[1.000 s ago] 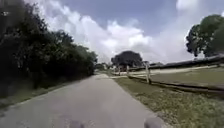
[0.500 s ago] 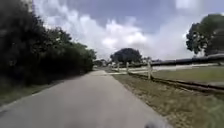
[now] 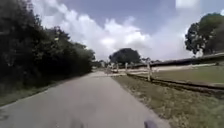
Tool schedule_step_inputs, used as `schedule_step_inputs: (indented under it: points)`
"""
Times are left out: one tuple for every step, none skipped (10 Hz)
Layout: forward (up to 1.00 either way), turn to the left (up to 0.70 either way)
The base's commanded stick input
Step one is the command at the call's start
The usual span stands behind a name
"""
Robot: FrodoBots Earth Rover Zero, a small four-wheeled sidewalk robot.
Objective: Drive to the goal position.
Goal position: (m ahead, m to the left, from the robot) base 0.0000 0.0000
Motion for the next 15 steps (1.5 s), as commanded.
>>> schedule_step_inputs:
  points:
    - [0.85, 0.2]
    - [0.85, 0.23]
    - [0.85, 0.0]
    - [0.85, 0.0]
    - [0.85, 0.0]
    - [0.85, 0.0]
    - [0.85, 0.0]
    - [0.85, 0.0]
    - [0.85, 0.0]
    - [0.85, 0.0]
    - [0.85, 0.0]
    - [0.85, 0.0]
    - [0.85, 0.0]
    - [0.85, 0.0]
    - [0.85, 0.0]
